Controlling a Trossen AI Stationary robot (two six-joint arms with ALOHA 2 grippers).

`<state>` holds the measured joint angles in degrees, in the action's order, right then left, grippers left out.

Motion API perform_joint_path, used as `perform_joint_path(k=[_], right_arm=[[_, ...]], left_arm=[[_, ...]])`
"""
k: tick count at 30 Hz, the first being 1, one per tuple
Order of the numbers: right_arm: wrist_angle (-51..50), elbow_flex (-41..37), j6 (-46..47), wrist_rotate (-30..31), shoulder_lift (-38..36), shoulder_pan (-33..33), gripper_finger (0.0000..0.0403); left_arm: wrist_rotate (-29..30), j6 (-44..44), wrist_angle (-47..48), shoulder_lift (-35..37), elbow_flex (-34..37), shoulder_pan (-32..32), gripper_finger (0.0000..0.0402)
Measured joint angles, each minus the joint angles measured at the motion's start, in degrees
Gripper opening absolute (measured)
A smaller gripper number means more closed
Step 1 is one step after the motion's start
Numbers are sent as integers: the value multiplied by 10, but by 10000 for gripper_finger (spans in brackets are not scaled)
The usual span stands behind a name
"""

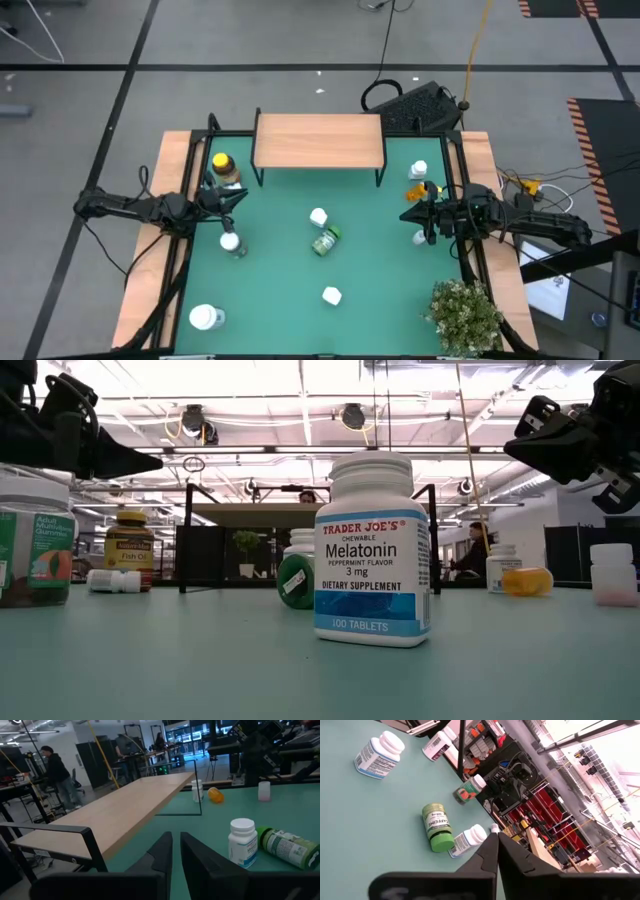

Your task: Pick and place medicine bottles onto shelf by color

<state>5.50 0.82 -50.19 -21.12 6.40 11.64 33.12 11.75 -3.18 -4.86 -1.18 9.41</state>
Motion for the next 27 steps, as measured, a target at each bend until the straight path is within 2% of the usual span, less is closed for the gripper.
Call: perform_joint_path(k=[23, 27], right_arm=[[0, 0, -1, 0, 0, 0, 0], [9, 0, -4, 29, 0, 0, 0]], left_arm=[[0, 0, 0, 0, 0, 0, 42], [0, 0, 0, 0, 0, 0, 42]])
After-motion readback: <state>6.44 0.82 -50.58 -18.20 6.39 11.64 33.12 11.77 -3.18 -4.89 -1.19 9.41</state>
